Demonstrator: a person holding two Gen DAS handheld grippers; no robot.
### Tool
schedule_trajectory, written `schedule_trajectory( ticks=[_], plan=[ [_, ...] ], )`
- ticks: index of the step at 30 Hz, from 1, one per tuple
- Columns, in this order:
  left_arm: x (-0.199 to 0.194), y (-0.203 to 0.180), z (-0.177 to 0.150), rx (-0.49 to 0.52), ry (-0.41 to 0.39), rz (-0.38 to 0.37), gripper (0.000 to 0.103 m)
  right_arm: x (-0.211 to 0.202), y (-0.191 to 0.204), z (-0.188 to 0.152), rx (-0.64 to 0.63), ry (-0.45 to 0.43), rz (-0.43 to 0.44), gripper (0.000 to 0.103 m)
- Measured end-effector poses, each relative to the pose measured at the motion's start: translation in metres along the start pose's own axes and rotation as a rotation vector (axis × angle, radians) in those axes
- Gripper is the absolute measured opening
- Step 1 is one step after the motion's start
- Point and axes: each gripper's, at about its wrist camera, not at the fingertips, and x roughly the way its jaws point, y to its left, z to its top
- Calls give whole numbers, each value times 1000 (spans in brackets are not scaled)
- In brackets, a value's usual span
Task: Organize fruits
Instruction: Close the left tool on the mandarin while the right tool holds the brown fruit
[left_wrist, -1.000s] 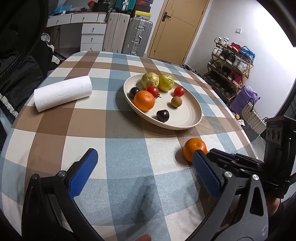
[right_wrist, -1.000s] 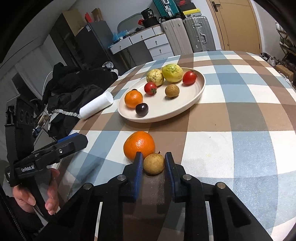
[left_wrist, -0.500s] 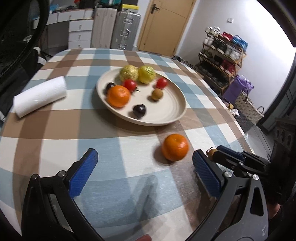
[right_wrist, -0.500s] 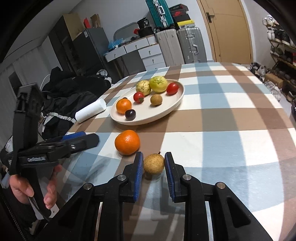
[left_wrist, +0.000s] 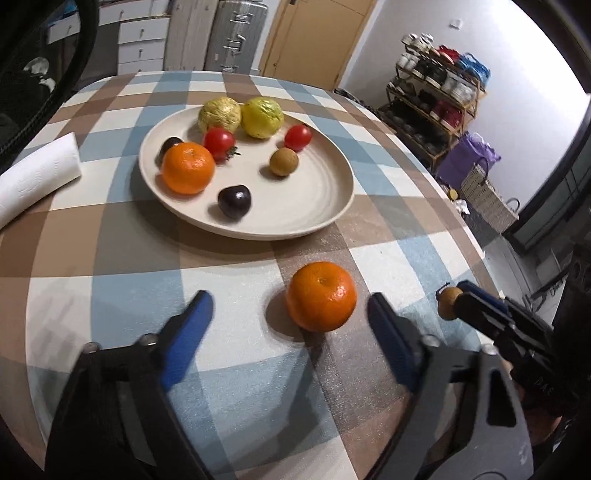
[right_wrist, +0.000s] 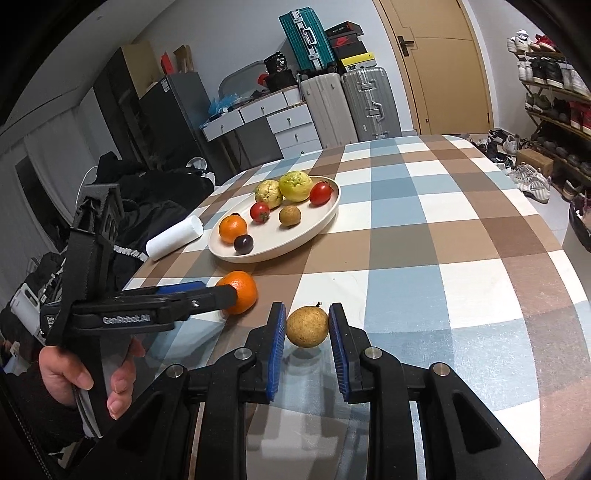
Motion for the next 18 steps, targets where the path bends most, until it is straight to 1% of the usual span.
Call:
schedule_trajectory(
  ticks=[1,2,4,5,7,10,18],
  plan=[
    [1,-2,0,15,5,0,68,0,0,-1,-1,0,2,24],
    [2,-3,-1,27,7,-11,65,0,0,-1,-2,0,2,24],
    [2,-6,-2,46,3,-33,54,0,1,-2,-1,0,5,24],
    [2,-8,-2,57,0,-38,52,0,1,-1,0,0,5,24],
    [1,-12,-2,77,-9,-54,38,0,1,-1,1,5,6,24],
    [0,-16,-3,86,-25,-46,38,2,4,-2,-9,20,-8,24],
    [-3,-6,-2,62,-25,-98,37,4,10,1,-8,32,-26,24]
  ],
)
